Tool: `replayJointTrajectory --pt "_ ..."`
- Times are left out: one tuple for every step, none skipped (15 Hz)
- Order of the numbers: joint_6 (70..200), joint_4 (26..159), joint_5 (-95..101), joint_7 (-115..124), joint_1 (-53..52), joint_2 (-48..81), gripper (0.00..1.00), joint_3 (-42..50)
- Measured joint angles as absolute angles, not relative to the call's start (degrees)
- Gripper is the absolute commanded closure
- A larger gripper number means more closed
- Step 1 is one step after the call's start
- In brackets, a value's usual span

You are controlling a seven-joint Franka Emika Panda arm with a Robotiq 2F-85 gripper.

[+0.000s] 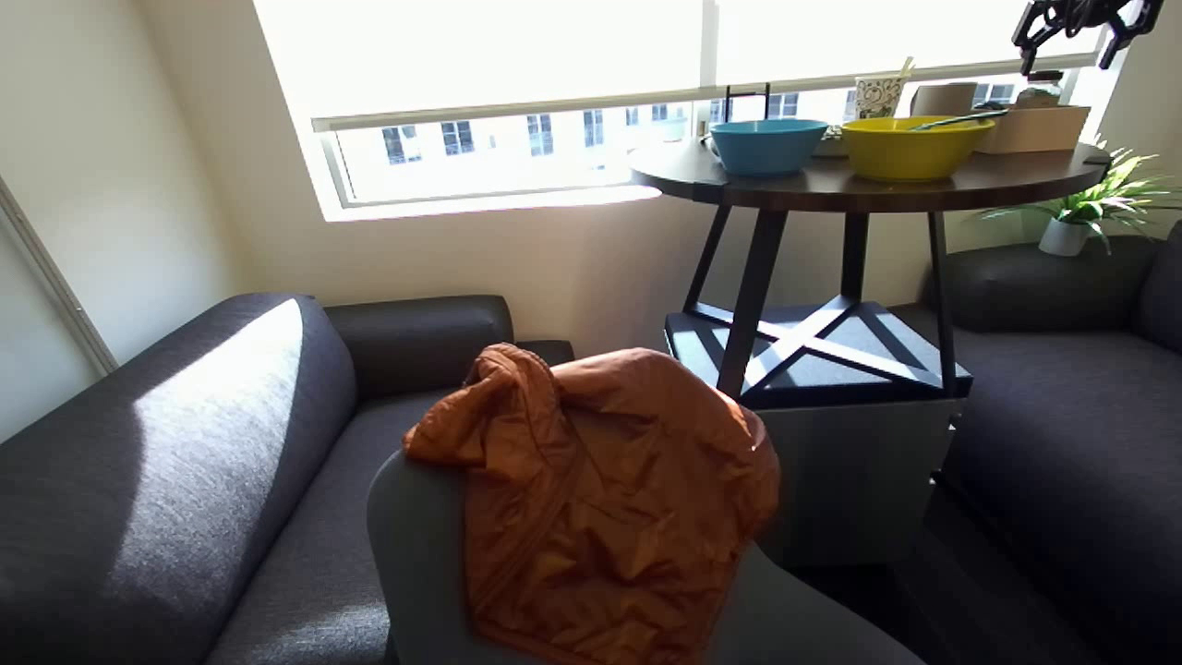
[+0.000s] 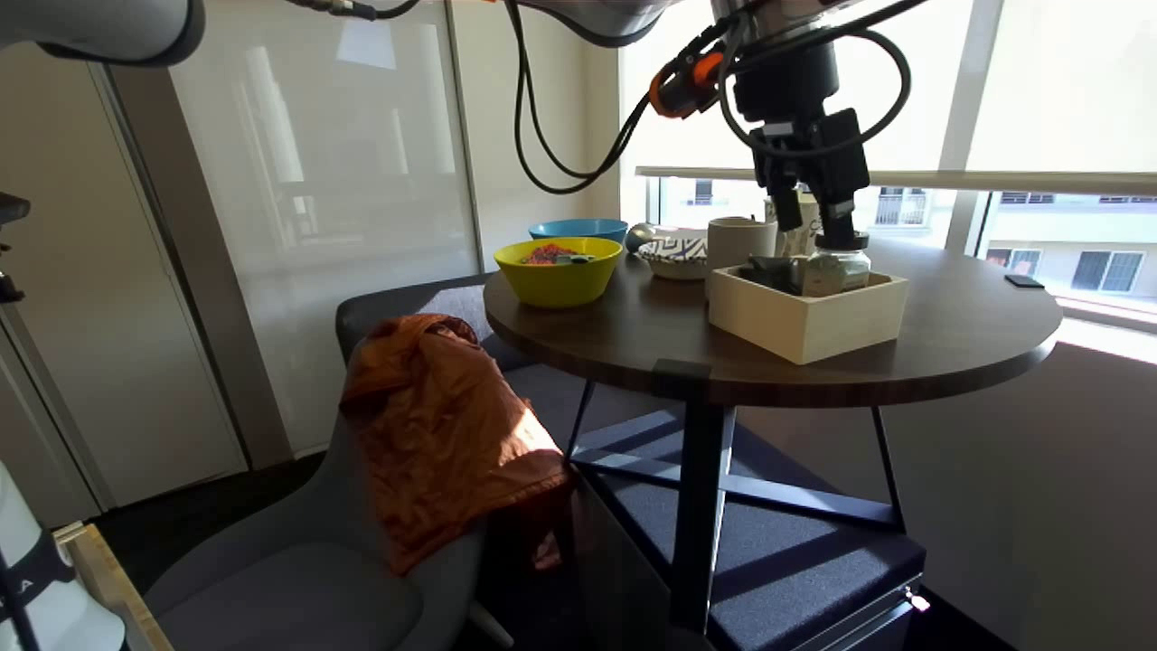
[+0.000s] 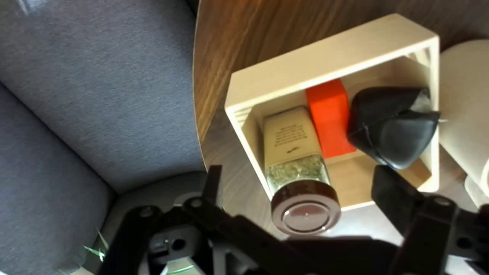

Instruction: Put the glass jar in the black and white bowl then put the black object on the table

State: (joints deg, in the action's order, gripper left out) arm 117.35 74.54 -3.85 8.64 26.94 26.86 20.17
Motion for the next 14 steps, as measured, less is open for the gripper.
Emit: replayJointTrajectory --pt "117.3 72.8 -4.3 9.1 27.2 27.9 0.0 20.1" --pt "117.2 71.2 -4.3 9.7 27.4 28.8 0.0 20.0" --pt "116.7 69.6 -4.3 10.2 27.5 29.7 0.0 20.0" --pt "115.9 68.2 -4.3 10.5 27.7 30.5 0.0 20.0" --pt "115.1 66.8 -4.3 10.9 27.9 31.3 0.0 19.9" --pt "114.1 65.4 -4.3 11.2 28.2 32.2 0.0 19.9" --pt "112.9 64.1 -4.3 11.5 28.4 33.0 0.0 19.9" --pt "111.7 62.7 -4.3 11.7 28.6 33.8 0.02 19.9" --pt "110.5 61.4 -4.3 11.8 28.9 34.5 0.04 19.8" --pt "109.3 60.2 -4.3 11.9 29.2 35.2 0.06 19.7" --pt "108.2 58.9 -4.3 11.9 29.5 35.9 0.07 19.5" --pt "107.1 57.7 -4.3 11.9 29.7 36.5 0.08 19.3" --pt "106.3 56.7 -4.3 11.9 30.0 37.0 0.09 19.0" --pt "105.6 55.7 -4.3 12.0 30.2 37.5 0.09 18.8"
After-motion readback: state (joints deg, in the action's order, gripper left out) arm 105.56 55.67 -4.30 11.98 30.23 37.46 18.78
